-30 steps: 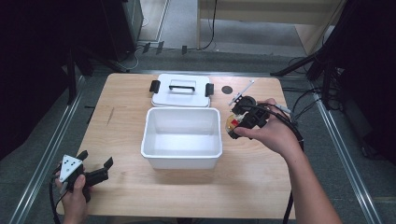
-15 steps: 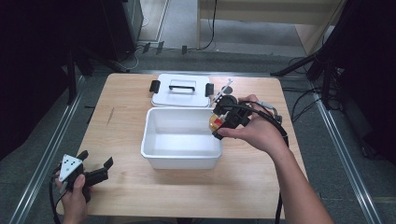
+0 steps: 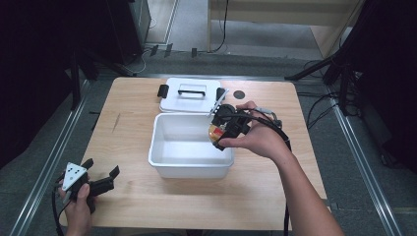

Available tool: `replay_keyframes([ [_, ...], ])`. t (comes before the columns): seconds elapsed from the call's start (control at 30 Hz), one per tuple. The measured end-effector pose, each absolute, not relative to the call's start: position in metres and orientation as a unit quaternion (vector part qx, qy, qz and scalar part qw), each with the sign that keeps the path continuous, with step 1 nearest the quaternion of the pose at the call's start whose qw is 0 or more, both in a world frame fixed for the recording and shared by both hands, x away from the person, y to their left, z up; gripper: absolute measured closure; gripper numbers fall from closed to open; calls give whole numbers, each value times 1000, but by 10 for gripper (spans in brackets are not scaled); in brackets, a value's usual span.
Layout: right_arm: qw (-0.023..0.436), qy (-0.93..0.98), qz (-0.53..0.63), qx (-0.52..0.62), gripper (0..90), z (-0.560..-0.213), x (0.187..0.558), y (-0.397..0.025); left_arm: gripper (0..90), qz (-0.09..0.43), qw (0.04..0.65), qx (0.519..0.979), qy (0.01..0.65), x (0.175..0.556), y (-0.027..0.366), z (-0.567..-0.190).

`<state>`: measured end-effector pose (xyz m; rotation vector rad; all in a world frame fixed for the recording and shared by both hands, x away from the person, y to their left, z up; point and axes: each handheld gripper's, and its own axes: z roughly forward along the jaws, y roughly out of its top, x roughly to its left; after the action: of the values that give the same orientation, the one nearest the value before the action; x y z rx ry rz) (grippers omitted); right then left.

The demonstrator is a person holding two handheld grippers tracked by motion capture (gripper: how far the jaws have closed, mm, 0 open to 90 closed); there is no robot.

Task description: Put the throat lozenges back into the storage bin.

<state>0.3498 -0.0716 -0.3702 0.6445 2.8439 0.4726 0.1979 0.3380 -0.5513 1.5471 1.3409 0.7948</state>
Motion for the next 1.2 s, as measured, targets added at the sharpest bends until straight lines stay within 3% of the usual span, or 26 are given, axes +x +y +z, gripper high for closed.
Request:
replay_keyframes([
  [0.87,97,979,118,135,206,-429,357,-59,12,319,456,631,541,198,338,-551],
  [1.2,99,981,108,123,206,-435,357,-51,11,319,455,631,542,198,338,-551],
])
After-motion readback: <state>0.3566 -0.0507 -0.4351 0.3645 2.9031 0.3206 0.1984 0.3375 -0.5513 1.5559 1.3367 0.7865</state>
